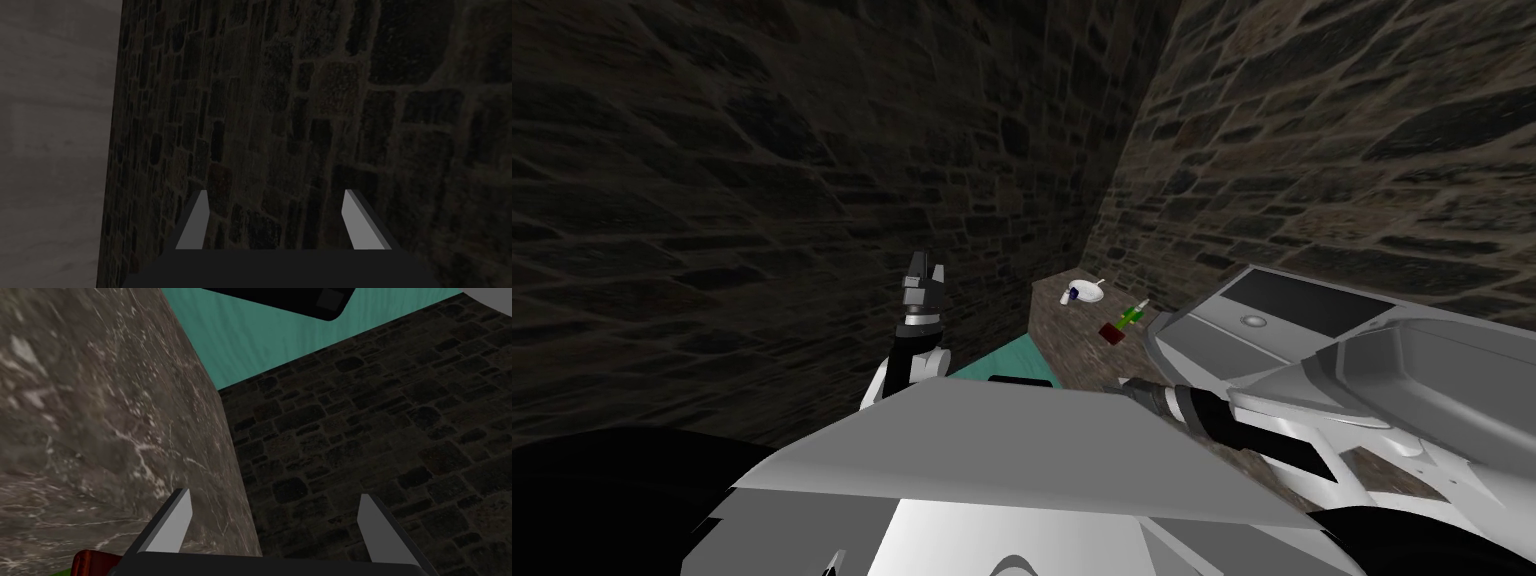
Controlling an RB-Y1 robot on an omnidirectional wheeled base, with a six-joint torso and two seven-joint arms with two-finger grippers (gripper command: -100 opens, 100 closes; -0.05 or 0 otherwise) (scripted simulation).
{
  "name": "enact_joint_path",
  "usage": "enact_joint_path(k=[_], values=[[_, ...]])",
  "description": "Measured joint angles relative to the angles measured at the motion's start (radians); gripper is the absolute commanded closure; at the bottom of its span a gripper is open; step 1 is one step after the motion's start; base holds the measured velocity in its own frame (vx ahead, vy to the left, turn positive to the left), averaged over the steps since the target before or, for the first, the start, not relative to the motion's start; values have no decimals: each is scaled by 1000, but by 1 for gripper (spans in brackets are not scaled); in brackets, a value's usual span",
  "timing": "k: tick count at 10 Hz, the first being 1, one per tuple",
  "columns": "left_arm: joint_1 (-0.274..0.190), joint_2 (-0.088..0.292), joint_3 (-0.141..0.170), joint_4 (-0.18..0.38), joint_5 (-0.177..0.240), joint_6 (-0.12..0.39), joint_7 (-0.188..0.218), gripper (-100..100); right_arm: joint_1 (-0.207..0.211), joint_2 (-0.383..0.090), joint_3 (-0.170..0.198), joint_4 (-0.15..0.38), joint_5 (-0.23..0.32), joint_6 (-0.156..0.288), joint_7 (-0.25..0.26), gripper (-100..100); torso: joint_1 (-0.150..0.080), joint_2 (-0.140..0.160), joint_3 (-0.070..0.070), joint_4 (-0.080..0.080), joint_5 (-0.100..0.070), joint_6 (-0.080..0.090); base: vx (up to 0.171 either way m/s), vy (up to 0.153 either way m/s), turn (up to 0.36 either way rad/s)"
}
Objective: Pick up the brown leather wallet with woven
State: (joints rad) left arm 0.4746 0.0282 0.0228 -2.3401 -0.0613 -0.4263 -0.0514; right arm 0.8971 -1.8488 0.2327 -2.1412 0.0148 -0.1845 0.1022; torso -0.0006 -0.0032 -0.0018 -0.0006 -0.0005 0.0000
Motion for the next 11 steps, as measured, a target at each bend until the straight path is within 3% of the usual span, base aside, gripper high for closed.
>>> enact_joint_path(k=[4, 5, 6, 7, 11], values=[[0, 0, 0, 0, 0, 0, 0, 0, -25, -107, 28, 4, 9, 22, -24, -100, 0, -1, 0, 0, 0, 0, 46, -18, 12], [0, 0, 0, 0, 0, 0, 0, 0, -62, -143, 68, 9, -28, 21, -2, -100, 0, -1, 0, 0, 0, 0, 26, -5, 1], [0, 0, 0, 0, 0, 0, 0, 0, -42, -154, 50, 10, -15, 22, -5, -100, 0, 1, 0, 0, 0, 0, 41, -11, 9], [0, 0, 0, 0, 0, 0, 0, 0, -56, -183, 64, 12, -17, 26, -11, -100, 0, 0, 0, 0, 0, 0, 48, -20, 10], [0, 0, 0, 0, 0, 0, 0, 0, -47, -295, 51, 17, -20, 42, -33, -100, 0, -1, -1, 0, 0, 0, 57, -19, 11]])
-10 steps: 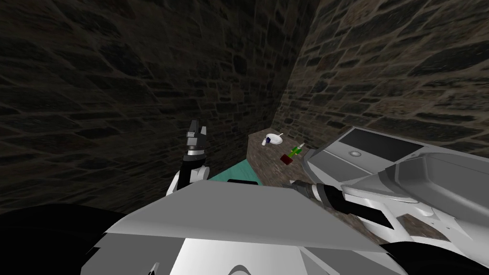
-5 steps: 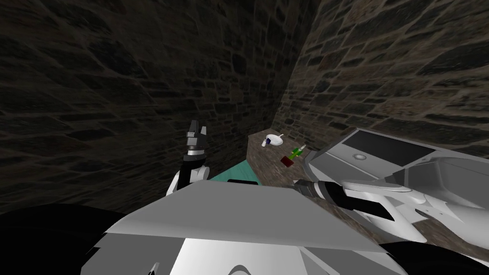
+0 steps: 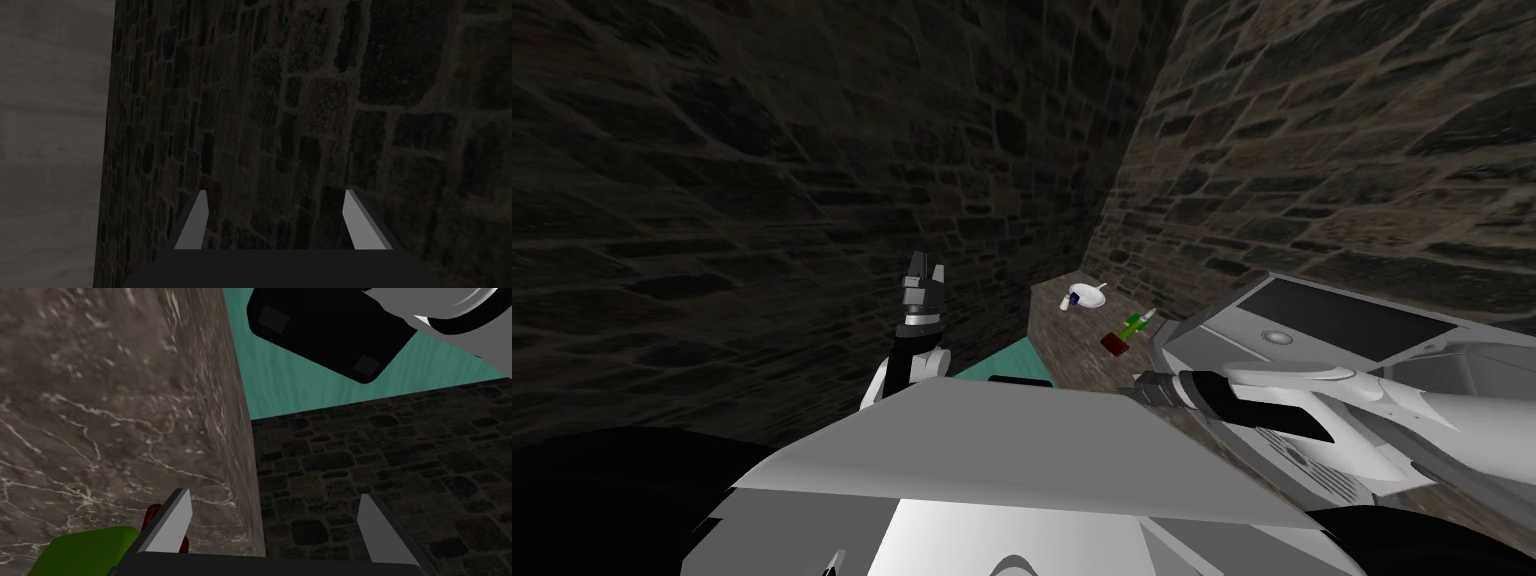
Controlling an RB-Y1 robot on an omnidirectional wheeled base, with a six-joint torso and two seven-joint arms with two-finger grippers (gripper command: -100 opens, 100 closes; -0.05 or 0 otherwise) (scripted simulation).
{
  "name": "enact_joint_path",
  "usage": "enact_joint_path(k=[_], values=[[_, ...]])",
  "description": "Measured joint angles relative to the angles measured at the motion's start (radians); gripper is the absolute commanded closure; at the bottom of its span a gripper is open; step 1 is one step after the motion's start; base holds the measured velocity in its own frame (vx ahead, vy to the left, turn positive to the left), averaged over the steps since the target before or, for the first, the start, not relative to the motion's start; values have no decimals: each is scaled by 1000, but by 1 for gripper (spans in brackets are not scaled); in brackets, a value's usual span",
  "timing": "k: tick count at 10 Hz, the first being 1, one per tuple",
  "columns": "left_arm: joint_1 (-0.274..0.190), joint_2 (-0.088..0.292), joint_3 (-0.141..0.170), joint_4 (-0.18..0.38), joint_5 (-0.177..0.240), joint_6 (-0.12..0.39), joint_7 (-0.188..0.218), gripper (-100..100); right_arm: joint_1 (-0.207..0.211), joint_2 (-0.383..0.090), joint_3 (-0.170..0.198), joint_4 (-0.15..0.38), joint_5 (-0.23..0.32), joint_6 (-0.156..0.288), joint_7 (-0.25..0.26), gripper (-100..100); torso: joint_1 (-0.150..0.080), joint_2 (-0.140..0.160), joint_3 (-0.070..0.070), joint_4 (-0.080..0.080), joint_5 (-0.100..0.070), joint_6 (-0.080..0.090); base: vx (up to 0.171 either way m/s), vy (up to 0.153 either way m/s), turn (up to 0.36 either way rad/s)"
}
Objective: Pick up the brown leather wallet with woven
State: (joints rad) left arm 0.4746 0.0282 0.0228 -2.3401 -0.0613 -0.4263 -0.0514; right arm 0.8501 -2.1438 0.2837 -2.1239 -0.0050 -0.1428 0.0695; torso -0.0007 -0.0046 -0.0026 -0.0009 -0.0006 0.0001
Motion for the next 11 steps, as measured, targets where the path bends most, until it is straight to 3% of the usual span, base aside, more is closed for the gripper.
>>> enact_joint_path(k=[11], values=[[0, 0, 0, 0, 0, 0, 0, 0, -21, -284, -8, 19, -41, 29, -27, -100, 0, 0, 0, 0, 0, 0, 61, -19, 10]])
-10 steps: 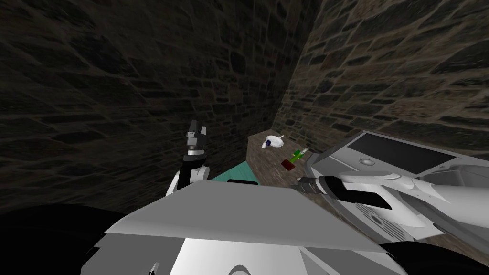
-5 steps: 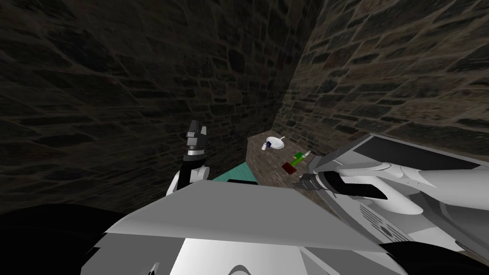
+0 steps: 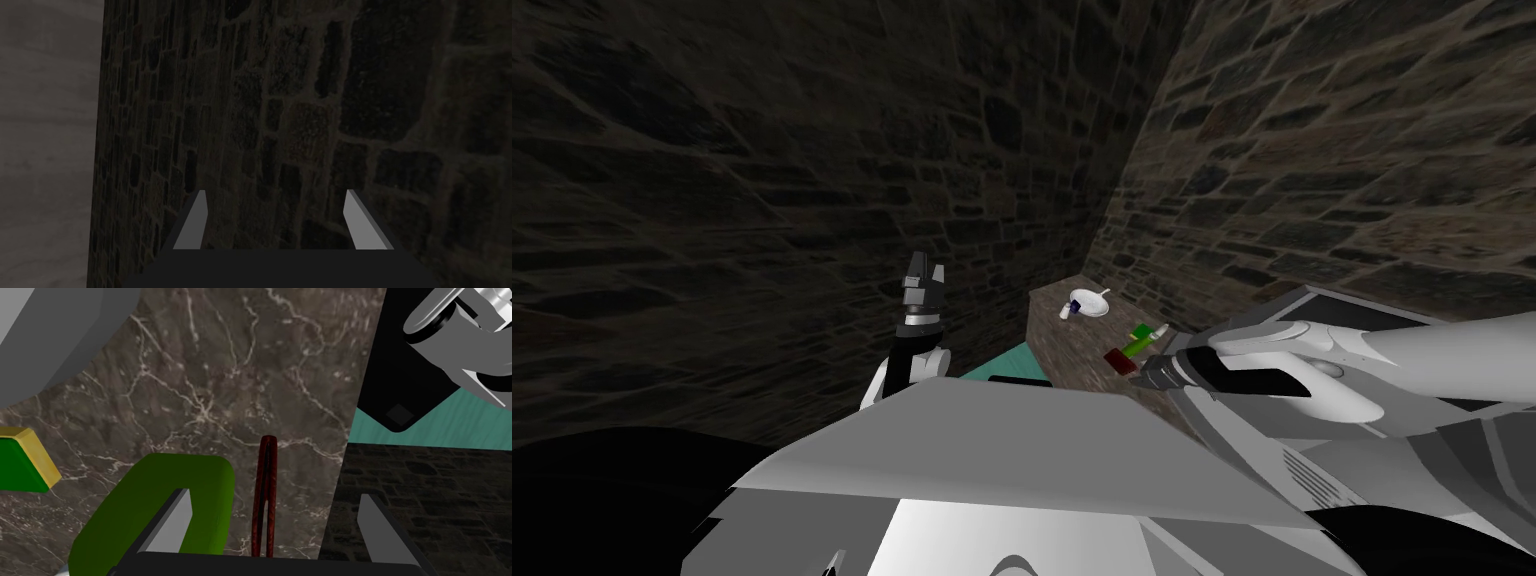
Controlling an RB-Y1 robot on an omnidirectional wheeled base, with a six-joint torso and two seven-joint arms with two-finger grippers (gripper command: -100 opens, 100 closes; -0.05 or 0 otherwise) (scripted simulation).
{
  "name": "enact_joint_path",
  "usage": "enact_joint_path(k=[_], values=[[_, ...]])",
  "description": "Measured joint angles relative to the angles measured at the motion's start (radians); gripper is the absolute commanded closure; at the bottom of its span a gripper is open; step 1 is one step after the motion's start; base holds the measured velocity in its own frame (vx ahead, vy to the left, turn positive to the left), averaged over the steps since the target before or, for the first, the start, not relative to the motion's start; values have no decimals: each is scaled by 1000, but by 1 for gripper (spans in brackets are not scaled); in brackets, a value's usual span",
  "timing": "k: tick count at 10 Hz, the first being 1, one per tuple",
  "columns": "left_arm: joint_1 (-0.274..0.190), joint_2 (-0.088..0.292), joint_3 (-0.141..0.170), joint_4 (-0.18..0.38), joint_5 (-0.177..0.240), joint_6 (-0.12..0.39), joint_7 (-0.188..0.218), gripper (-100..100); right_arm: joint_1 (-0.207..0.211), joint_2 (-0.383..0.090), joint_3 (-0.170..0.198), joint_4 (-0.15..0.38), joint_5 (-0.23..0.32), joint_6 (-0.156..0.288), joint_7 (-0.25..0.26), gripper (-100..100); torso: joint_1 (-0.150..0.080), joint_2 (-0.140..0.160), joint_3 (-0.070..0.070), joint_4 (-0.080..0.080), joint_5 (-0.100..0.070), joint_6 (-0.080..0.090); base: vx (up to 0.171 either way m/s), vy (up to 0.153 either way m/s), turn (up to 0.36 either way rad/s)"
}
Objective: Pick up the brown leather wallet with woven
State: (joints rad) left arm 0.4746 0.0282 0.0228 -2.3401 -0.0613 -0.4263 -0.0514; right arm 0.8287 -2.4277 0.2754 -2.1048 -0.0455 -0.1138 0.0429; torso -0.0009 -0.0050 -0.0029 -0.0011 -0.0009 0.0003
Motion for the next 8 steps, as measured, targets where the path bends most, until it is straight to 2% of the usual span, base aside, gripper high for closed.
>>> enact_joint_path(k=[1, 2, 4, 5, 6, 7, 8], values=[[0, 0, 0, 0, 0, 0, 0, 0, 0, -2, 0, 1, 0, 0, 0, 0, 1, 2, 1, 0, 0, 0, 6, -2, 1], [0, 0, 0, 0, 0, 0, 0, 0, 0, -2, 0, 1, 0, 0, 0, -100, 1, 4, 2, 1, 0, 0, 17, 17, 100], [0, 0, 0, 0, 0, 0, 0, 0, 33, 41, -7, 19, 14, 10, 13, -100, 3, 4, 2, 1, 1, 0, 21, 30, 85], [0, 0, 0, 0, 0, 0, 0, 0, 37, 61, 1, 25, 22, 13, 20, -100, 3, 4, 2, 1, 1, 0, 14, 28, 62], [0, 0, 0, 0, 0, 0, 0, 0, 60, 80, -9, 36, 28, 18, 26, -100, 3, 4, 3, 1, 0, 0, 15, 31, 100], [0, 0, 0, 0, 0, 0, 0, 0, 61, 102, 2, 37, 36, 26, 34, -100, 3, 4, 3, 1, 1, 0, 7, 11, 15], [0, 0, 0, 0, 0, 0, 0, 0, 61, 104, 5, 36, 37, 27, 36, 100, 2, 5, 3, 1, 1, 0, 0, 0, 0]])
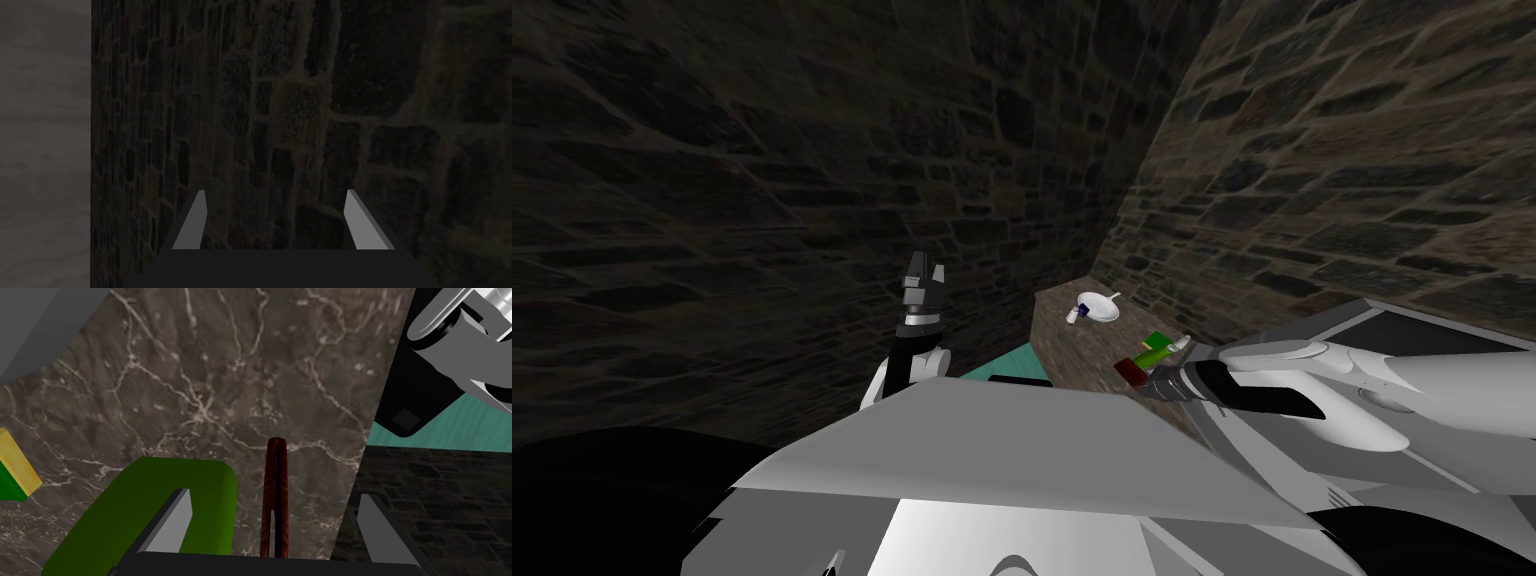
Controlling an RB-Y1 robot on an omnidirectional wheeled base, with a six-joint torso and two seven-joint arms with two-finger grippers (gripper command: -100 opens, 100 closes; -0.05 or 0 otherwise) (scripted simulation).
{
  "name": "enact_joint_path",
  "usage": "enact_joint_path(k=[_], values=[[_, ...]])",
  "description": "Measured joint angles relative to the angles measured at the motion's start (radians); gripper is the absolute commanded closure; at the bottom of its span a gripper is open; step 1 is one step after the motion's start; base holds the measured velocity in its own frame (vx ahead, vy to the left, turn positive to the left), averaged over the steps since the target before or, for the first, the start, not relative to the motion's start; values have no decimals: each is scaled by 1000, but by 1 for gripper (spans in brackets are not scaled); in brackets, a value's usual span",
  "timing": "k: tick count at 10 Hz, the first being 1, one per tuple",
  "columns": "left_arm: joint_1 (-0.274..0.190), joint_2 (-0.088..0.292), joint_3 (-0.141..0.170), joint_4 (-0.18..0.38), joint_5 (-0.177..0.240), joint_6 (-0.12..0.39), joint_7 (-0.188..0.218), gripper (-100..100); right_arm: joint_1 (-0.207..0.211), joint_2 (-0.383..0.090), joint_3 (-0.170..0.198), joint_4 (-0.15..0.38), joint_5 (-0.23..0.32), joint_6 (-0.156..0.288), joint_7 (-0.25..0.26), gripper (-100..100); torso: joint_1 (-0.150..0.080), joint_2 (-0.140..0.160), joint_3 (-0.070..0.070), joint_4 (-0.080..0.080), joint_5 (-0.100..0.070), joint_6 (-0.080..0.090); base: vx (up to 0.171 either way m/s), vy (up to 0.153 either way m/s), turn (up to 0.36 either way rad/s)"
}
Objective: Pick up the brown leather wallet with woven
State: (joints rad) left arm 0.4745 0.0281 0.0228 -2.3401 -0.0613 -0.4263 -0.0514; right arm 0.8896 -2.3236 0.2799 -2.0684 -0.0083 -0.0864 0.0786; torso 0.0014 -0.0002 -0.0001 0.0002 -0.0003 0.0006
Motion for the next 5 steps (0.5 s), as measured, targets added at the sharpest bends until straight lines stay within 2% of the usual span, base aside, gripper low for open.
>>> enact_joint_path(k=[4, 5], values=[[0, 0, 0, 0, 0, 0, 0, 0, 0, 0, 0, -1, -1, -2, -1, 100, -2, 0, 0, 0, 0, 0, 0, 0, 0], [0, 0, 0, 0, 0, 0, 0, 0, 0, 0, 0, -1, -1, -2, -1, 0, -2, 0, 0, 0, 0, 0, 0, 0, 0]])
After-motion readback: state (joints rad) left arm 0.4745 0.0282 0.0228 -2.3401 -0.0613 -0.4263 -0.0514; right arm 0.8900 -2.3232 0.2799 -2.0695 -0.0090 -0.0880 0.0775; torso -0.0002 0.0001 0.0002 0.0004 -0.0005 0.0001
